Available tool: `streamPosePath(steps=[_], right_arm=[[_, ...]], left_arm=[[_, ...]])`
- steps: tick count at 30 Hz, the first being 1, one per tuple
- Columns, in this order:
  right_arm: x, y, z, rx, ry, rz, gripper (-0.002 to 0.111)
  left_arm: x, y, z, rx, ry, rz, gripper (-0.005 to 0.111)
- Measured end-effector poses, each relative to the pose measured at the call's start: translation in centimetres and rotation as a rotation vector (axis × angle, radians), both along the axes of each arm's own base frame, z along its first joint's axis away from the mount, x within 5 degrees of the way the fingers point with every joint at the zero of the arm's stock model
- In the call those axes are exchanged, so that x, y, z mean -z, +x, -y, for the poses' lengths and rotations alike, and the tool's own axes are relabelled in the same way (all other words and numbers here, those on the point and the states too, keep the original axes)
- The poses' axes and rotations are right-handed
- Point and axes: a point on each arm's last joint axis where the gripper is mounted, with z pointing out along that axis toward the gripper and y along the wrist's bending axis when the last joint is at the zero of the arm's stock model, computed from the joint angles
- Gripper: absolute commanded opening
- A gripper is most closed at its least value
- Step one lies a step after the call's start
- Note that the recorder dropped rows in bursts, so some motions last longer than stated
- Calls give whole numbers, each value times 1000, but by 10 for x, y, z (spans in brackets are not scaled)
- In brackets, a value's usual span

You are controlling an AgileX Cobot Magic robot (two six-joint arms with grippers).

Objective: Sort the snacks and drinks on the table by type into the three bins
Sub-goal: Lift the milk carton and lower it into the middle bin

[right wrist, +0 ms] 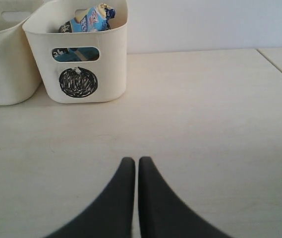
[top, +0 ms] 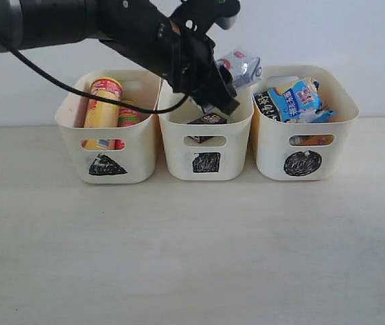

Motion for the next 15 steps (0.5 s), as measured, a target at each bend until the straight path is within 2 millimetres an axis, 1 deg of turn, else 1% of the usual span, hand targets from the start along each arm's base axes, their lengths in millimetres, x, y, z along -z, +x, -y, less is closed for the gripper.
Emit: streamPosePath(steps=[4,7,12,15], right_arm=[[0,0,0,0,0,0,0],[0,0,0,0,0,0,0],[0,0,0,0,0,0,0],[0,0,0,0,0,0,0]], left_arm=[[-6,18,-2,-36,-32,25,4],[-5,31,0,-68,-44,35,4],[10,50,3,-113,1,62,4],[25,63,2,-190,39,66,4]])
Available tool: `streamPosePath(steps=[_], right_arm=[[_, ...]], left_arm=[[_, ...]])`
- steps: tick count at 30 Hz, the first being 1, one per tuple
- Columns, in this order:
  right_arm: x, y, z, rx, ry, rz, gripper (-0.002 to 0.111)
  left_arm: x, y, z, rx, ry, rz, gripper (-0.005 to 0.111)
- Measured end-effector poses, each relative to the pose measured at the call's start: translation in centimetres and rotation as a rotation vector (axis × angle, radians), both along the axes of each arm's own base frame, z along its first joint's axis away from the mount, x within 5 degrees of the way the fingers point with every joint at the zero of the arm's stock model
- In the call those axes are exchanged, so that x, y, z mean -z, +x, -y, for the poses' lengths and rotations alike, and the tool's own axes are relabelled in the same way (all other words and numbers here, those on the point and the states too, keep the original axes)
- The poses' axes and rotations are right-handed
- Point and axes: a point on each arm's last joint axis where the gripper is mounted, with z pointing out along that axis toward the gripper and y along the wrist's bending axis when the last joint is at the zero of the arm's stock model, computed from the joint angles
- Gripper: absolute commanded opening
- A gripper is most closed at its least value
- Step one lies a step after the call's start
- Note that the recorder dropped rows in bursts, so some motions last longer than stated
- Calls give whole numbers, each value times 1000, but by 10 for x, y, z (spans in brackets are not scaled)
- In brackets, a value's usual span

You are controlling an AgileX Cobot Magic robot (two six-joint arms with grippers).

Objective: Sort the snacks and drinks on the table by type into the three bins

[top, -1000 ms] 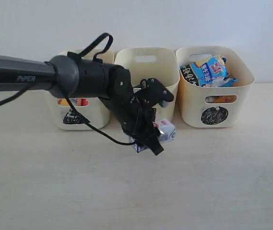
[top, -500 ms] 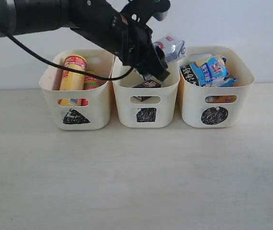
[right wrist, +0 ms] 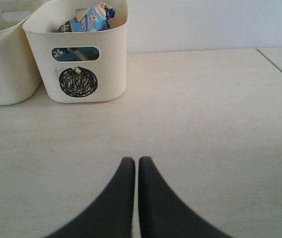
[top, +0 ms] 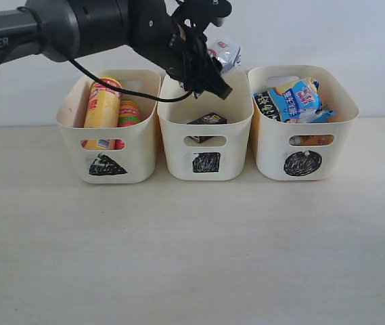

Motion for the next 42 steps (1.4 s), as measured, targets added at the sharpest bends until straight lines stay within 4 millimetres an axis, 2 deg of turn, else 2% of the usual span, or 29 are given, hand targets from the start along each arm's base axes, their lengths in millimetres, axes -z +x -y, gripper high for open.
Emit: streamPosePath(steps=[3,4,7,9,11,16,18,21,22,23,31,36,42], right_arm=[[0,0,0,0,0,0,0],[0,0,0,0,0,0,0],[0,0,0,0,0,0,0],[0,0,0,0,0,0,0],[0,0,0,0,0,0,0],[0,0,0,0,0,0,0],[0,0,0,0,0,0,0],[0,0,0,0,0,0,0],[0,0,0,0,0,0,0],[0,0,0,0,0,0,0],[0,0,0,0,0,0,0],[0,0,0,0,0,0,0],[0,0,0,0,0,0,0]], left_arm=[[14,13,-6,-91,19,8,9],[18,15,-7,-99,21,4,17],[26,20,-10,-113,27,-3,63],[25,21,-8,-106,9,15,86],[21,22,-6,-91,-19,50,91],[19,23,-5,-89,-28,60,90],[20,23,-7,-96,-4,49,80],[18,19,-12,-120,43,13,44],[16,17,-15,-132,57,-4,22],[11,13,-19,-152,81,-33,7],[-16,-19,-50,-245,256,-213,4],[-19,-44,-65,-274,242,-261,4],[-25,-81,-80,-264,139,-296,4]])
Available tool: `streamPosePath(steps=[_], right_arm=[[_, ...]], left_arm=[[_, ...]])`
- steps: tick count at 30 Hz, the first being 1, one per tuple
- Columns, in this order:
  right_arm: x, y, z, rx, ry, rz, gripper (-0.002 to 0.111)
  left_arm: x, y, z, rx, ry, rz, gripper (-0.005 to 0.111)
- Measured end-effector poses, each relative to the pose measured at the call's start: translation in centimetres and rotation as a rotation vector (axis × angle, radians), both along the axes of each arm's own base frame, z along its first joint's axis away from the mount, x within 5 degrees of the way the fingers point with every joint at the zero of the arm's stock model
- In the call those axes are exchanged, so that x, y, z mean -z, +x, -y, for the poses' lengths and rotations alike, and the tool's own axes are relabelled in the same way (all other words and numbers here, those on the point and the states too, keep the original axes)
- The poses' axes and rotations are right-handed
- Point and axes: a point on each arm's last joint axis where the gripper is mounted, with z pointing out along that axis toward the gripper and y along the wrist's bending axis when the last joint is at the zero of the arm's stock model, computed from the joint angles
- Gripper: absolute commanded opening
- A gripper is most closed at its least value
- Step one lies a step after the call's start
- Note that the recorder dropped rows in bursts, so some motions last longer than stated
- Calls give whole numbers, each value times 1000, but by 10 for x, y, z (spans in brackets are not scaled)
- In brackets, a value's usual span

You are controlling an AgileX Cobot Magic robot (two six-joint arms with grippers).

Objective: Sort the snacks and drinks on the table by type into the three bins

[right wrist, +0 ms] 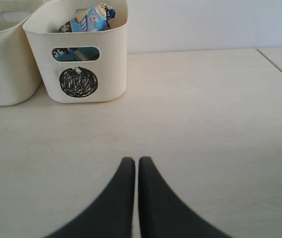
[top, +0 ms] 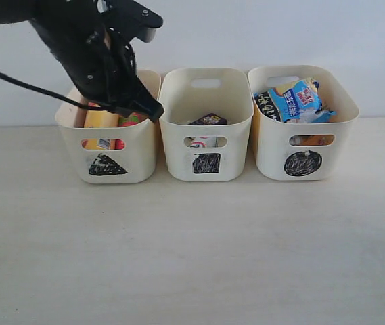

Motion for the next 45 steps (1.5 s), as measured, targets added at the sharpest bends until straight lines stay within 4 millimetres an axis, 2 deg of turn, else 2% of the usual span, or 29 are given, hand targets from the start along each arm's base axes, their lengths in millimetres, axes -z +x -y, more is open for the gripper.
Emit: streamPosePath(steps=[4,13,21,31,36,45], right_arm=[[0,0,0,0,0,0,0],[0,0,0,0,0,0,0],[0,0,0,0,0,0,0],[0,0,0,0,0,0,0],[0,0,0,0,0,0,0],[0,0,0,0,0,0,0]], left_arm=[[-7,-27,-12,4,-80,10,4],[-26,-81,-45,10,-145,61,4],[-40,-131,-66,10,-369,140,4],[-51,-189,-100,6,-462,176,4],[-54,-209,-112,8,-505,196,4],[-39,-225,-122,39,-610,356,4]])
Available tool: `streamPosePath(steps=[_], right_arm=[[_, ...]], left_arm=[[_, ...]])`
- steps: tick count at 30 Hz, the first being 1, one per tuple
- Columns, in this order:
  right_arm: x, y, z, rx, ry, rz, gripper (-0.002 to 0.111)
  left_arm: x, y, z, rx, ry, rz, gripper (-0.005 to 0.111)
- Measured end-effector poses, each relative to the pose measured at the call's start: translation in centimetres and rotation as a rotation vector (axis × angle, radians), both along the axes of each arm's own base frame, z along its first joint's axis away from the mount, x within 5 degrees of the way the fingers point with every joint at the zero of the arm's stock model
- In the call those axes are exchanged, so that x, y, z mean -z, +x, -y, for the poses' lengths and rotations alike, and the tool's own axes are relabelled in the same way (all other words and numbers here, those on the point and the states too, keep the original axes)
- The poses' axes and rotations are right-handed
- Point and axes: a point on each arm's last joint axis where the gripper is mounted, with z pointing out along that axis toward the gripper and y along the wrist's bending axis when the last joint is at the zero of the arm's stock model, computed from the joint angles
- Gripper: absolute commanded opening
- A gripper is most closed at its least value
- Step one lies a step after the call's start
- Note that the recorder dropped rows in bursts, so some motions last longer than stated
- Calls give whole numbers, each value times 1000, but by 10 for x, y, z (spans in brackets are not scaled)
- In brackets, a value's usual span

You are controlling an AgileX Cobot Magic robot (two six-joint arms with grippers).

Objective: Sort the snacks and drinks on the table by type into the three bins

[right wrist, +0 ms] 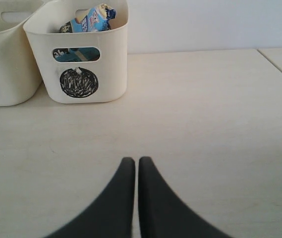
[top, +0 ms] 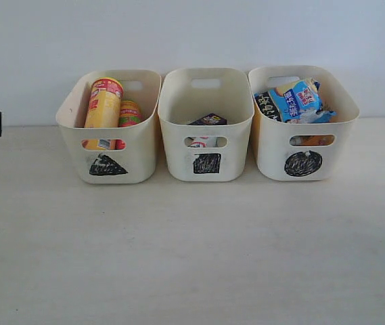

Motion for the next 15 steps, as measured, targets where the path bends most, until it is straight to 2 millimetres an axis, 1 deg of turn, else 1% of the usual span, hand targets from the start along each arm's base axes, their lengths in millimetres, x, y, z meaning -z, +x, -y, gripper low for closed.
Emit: streamPosePath(steps=[2,5,11,15], right_arm=[[0,0,0,0,0,0,0],[0,0,0,0,0,0,0],[0,0,0,0,0,0,0],[0,0,0,0,0,0,0]], left_arm=[[5,-5,-4,-2,-21,33,4],[14,-14,-14,-31,-55,88,4],[35,-34,-42,-159,-92,205,4],[53,-47,-56,-243,-106,260,4]])
